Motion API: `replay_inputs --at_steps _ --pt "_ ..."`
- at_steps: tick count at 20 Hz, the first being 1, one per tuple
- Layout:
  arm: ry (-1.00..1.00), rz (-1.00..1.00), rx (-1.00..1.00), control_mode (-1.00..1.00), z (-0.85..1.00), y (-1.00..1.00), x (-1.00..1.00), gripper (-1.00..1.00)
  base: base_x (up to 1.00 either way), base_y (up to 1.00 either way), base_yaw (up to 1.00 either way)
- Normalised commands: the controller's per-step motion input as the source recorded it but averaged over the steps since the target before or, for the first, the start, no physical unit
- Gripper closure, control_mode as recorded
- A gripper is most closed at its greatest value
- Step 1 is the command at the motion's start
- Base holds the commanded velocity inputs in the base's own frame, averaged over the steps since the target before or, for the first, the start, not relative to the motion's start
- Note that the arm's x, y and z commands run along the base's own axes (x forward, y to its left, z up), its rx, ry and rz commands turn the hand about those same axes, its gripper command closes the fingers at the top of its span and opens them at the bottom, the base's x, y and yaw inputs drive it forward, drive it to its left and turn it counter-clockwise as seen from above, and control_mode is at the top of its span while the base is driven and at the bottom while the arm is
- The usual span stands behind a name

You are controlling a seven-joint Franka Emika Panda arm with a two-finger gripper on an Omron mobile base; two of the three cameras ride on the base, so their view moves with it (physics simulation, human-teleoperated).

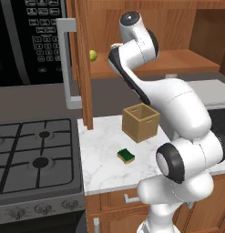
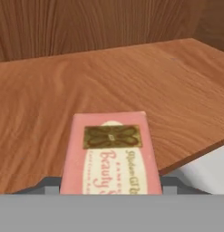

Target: Pick the bar soap and sponge from the cabinet and place them on the counter.

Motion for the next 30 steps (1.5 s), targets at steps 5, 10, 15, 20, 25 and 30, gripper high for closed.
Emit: replay_inputs --at_steps 5,10,15,20,25,30 --pt "-0.06 0.01 0.02 -1.0 0.0 0.0 -0.95 1.0 0.0 0.0 0.0" --pt "-0.07 0.01 0.0 -1.0 -0.02 -0.04 -1.0 1.0 0.0 0.0 0.0" --pt "-0.06 0.05 0.0 -1.0 -0.17 -0.15 -0.91 1.0 0.0 0.0 0.0" --pt "-0.03 0.06 0.02 -1.0 -0.42 -0.04 -0.43 1.0 0.0 0.0 0.0" --pt "0.01 0.05 0.02 -1.0 -0.77 0.0 -0.26 1.0 0.0 0.0 0.0" --pt "0.0 0.1 -0.01 -1.0 -0.99 0.0 -0.24 1.0 0.0 0.0 0.0"
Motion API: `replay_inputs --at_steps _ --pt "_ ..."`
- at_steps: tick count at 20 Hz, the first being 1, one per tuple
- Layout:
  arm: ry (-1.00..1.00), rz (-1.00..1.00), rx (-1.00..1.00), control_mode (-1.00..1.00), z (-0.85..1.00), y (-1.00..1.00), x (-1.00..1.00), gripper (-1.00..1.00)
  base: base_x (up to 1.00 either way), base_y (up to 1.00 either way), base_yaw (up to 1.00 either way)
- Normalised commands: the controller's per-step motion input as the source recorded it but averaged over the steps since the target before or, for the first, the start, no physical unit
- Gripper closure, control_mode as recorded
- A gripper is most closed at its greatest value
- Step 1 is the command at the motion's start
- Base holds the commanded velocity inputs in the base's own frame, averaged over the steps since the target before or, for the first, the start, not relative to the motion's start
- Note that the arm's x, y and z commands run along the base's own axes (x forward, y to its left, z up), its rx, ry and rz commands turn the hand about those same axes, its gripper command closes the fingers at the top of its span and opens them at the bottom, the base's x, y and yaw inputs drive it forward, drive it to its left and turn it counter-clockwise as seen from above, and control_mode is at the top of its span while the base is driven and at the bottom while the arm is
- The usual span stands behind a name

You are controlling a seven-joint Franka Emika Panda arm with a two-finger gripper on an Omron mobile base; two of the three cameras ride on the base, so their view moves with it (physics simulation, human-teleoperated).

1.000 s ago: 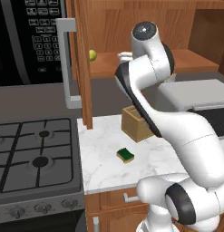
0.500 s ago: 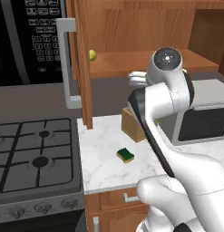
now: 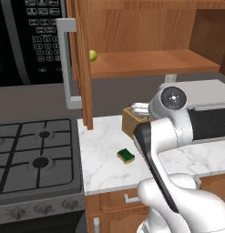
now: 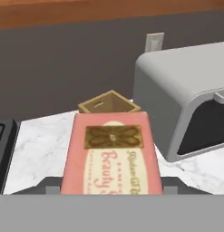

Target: Pick the bar soap and sponge from the cabinet and place them on the counter.

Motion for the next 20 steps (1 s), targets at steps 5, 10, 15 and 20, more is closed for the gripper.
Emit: replay_inputs --at_steps 5,10,15,20 --pt "0.01 0.1 -0.05 -1.0 -1.0 0.0 -0.03 1.0 0.0 0.0 0.0" --pt "0.02 0.1 -0.08 -1.0 -1.0 0.01 0.0 1.0 0.0 0.0 0.0" --pt "0.05 0.1 -0.08 -1.0 -1.0 0.01 0.0 1.0 0.0 0.0 0.0" --pt "0.11 0.12 -0.04 -1.0 -0.84 0.0 0.14 1.0 0.0 0.0 0.0"
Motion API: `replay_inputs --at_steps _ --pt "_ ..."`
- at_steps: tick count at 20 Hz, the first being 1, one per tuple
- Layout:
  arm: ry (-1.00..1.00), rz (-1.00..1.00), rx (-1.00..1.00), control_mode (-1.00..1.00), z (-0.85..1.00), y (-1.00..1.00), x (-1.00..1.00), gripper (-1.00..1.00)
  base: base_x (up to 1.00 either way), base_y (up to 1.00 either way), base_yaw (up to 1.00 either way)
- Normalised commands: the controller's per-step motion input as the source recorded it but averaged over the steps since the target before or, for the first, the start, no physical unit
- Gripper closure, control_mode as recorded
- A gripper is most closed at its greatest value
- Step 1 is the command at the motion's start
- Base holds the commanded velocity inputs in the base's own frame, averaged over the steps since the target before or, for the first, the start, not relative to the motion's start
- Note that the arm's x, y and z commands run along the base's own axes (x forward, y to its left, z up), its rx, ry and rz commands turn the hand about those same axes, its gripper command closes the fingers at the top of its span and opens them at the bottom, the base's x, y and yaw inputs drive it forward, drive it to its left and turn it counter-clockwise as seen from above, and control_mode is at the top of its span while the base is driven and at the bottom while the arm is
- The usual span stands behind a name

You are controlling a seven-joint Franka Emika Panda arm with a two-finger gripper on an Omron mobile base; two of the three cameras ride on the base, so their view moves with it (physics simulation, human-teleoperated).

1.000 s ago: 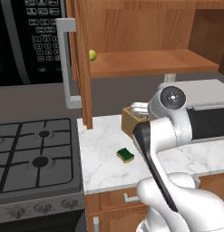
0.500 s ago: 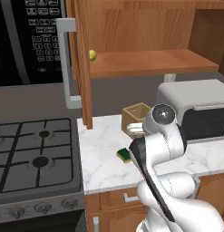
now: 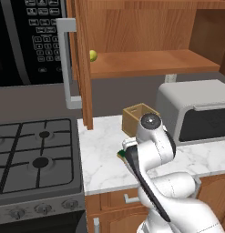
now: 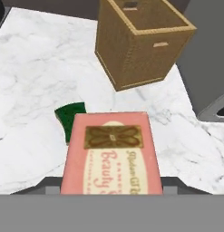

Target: Pick the bar soap and sponge from the cabinet and place them on the counter.

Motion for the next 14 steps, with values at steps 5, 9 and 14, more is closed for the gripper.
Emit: replay_inputs --at_steps 5,9,14 --pt "0.13 0.15 0.0 -1.0 -0.59 0.0 0.41 1.0 0.0 0.0 0.0" --pt "0.11 0.17 0.0 -1.0 -0.49 0.0 0.34 1.0 0.0 0.0 0.0" --pt "0.05 0.16 0.0 -1.0 -0.3 -0.11 0.11 1.0 0.0 0.0 0.0"
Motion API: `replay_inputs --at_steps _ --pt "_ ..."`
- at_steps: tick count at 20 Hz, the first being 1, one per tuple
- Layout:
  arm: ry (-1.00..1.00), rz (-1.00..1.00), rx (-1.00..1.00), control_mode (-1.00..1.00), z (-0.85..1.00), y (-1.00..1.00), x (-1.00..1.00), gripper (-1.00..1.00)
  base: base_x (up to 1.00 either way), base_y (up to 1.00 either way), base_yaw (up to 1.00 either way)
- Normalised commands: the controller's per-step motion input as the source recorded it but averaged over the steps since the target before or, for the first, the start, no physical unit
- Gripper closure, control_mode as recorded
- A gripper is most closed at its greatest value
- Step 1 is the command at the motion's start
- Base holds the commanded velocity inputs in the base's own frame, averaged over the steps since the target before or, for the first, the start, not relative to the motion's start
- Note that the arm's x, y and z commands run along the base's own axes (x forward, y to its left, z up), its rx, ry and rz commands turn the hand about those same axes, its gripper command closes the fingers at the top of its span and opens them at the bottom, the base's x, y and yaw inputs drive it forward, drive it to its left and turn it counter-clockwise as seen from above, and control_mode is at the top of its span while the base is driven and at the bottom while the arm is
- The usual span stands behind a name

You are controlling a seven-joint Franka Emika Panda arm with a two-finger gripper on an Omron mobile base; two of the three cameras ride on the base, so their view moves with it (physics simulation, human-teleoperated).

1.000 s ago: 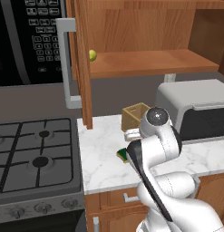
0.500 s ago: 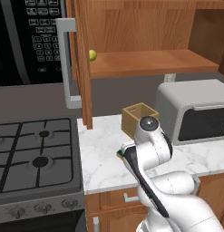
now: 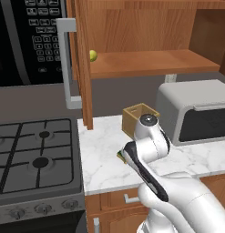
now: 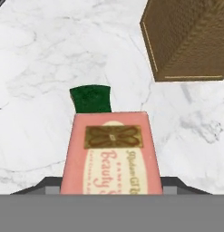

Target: Pick the bar soap and sponge from the cabinet and place them on the counter.

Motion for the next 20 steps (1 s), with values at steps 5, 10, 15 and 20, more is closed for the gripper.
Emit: replay_inputs --at_steps 5,10,15,20 --pt "0.01 0.11 0.0 -1.0 -0.25 -0.18 0.02 1.0 0.0 0.0 0.0" --pt "0.0 0.08 0.0 -1.0 -0.23 -0.16 0.0 1.0 0.0 0.0 0.0" --pt "0.0 0.07 0.0 -1.0 -0.23 -0.28 0.0 1.0 0.0 0.0 0.0" --pt "0.0 0.02 0.0 -1.0 -0.27 -0.34 -0.06 1.0 0.0 0.0 0.0"
